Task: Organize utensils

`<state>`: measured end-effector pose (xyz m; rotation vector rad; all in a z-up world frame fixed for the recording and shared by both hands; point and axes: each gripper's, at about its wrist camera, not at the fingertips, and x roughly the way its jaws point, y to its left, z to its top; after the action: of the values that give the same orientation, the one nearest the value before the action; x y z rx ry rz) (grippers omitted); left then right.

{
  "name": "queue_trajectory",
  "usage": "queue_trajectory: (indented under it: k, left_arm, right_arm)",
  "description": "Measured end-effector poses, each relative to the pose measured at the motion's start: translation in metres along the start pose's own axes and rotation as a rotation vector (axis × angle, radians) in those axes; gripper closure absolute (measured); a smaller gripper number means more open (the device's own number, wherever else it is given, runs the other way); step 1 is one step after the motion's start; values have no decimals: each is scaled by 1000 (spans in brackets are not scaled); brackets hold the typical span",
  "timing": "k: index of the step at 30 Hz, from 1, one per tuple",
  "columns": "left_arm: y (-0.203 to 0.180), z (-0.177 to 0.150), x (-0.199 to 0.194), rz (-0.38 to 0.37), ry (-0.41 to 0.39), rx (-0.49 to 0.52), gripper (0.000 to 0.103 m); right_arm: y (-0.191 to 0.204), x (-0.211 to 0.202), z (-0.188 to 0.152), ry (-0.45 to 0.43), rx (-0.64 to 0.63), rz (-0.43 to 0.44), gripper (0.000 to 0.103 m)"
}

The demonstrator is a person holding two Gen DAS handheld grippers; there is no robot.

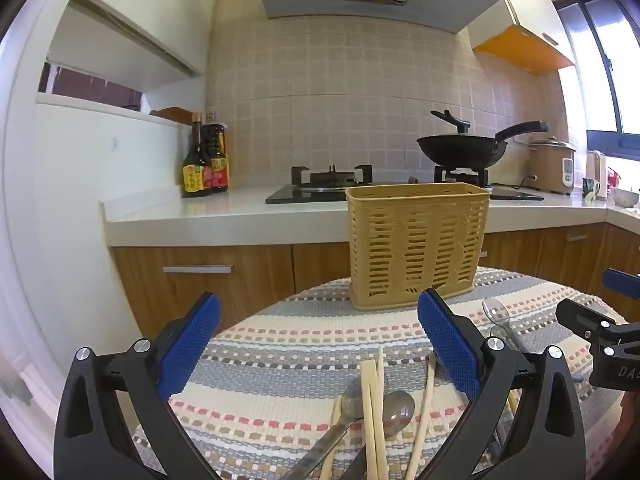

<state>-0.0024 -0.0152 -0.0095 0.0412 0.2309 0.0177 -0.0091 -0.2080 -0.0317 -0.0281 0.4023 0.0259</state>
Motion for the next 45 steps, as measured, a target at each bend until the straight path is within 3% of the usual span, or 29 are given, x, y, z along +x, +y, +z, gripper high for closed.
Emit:
queue_trajectory:
  k: [45]
  left_arm:
    - [-1, -1, -2, -4, -4, 5, 8]
  right_arm:
    - [1, 0, -2, -9, -10, 0, 8]
